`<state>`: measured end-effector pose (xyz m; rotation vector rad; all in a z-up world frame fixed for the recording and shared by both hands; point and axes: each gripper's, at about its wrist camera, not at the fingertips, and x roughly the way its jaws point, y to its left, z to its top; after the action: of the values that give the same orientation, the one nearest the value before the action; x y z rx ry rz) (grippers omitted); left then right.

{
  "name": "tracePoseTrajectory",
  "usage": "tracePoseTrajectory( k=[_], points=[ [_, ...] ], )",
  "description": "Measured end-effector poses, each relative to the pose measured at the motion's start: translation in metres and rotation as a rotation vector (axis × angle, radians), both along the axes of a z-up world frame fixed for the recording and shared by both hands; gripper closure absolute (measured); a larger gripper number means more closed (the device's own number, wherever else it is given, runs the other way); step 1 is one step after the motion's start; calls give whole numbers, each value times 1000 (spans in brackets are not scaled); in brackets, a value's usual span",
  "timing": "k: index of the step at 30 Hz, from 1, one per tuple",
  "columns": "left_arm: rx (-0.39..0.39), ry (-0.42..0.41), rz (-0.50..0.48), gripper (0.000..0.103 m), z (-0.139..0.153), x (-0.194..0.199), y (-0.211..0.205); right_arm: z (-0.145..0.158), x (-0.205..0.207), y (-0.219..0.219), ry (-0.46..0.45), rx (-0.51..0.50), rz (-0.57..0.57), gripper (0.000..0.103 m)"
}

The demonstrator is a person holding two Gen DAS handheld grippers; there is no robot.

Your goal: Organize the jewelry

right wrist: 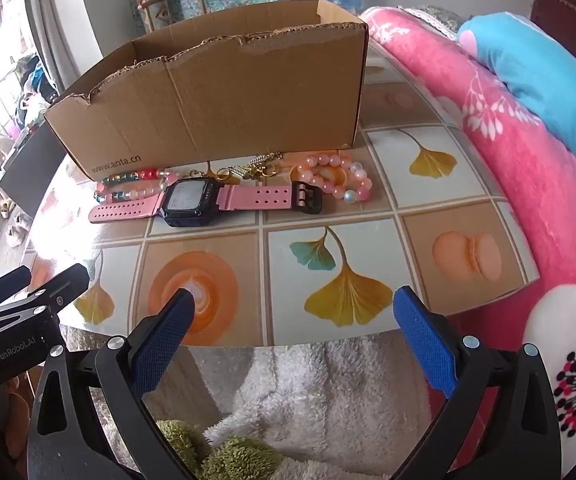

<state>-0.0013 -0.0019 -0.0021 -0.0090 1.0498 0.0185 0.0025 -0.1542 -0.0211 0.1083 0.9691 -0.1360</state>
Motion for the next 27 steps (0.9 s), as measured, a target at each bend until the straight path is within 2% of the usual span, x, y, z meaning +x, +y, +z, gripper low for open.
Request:
tracePoseTrajectory(
  k=[27],
  points=[
    [-1, -3, -5, 5, 2, 0, -2, 1, 0, 1, 3, 7, -8, 7]
  ],
)
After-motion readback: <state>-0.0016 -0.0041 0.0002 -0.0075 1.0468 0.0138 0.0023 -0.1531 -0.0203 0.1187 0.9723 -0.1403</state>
